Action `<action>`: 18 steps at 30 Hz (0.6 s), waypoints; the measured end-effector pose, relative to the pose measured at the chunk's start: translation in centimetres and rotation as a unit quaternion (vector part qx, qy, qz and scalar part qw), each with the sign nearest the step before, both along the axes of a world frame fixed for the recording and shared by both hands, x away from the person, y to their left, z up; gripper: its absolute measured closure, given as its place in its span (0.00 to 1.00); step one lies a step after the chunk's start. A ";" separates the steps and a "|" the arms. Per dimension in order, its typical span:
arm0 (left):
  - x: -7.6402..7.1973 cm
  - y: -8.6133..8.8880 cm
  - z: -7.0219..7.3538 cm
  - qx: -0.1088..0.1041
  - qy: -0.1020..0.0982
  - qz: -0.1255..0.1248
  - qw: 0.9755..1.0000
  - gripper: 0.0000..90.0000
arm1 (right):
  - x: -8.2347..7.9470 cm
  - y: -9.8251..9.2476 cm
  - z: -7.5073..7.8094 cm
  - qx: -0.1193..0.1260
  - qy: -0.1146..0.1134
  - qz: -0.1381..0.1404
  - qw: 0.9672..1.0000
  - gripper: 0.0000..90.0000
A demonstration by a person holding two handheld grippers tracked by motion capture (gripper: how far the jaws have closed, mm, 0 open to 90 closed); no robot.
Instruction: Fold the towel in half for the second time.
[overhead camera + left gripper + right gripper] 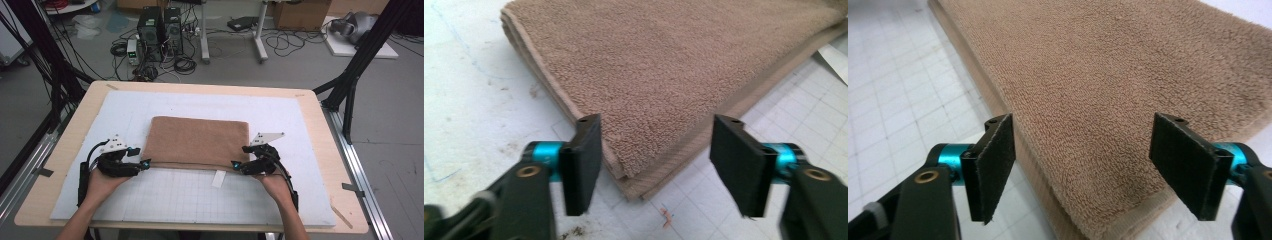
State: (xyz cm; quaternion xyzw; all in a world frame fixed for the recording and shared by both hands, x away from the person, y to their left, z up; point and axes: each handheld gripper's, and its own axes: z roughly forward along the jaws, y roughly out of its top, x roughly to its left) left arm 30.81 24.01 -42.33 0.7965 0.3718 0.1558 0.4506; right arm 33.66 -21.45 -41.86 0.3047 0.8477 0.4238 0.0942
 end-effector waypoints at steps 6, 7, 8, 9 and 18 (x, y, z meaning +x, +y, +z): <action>-0.4 0.3 0.2 0.000 -0.001 0.004 1.000 0.34 | -0.3 -0.1 0.1 0.001 0.000 -0.002 1.000 0.24; -0.4 0.3 0.2 0.001 -0.003 0.004 1.000 0.34 | -0.4 -0.1 0.1 0.000 -0.005 0.000 1.000 0.24; -0.5 0.4 0.3 0.000 -0.004 0.003 1.000 0.34 | -0.5 -0.2 0.1 0.002 -0.003 -0.002 1.000 0.24; -0.6 0.5 0.4 -0.001 -0.004 0.004 1.000 0.34 | -0.6 -0.3 0.2 0.002 -0.004 -0.002 1.000 0.23; -1.7 1.2 0.8 -0.003 -0.011 0.005 1.000 0.32 | -1.9 -1.3 0.8 0.000 -0.020 -0.008 1.000 0.20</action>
